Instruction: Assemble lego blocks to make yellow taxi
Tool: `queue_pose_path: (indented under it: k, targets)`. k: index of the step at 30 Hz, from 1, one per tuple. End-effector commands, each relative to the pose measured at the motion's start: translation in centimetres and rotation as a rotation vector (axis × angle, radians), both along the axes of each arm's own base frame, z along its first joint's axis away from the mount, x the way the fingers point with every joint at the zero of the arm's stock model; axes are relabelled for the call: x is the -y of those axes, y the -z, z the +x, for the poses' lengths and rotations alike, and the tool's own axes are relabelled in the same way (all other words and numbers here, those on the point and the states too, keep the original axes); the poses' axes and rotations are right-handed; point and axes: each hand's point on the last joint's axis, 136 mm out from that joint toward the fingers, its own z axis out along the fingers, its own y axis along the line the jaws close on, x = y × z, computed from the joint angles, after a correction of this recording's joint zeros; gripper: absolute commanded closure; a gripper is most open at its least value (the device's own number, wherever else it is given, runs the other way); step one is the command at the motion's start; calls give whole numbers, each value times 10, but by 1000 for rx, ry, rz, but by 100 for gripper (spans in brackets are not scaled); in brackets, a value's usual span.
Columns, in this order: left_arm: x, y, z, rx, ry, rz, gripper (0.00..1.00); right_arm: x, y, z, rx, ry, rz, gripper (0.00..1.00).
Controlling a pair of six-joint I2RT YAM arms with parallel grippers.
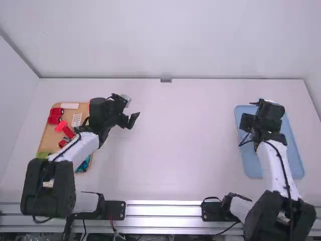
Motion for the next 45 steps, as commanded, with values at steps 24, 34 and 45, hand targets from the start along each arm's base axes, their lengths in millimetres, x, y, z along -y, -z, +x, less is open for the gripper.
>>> queue_pose_path:
  k: [24,34,45]
  targets:
    - [-72,-24,-90,1,-459,-64,27,-116,-70,-11,428,-306,148,26]
    - [-82,21,-130,0,-532,-73,50,-116,-27,-51,428,-306,148,49]
    - [-82,77,-160,0,-532,-73,74,-116,29,-83,428,-306,148,73]
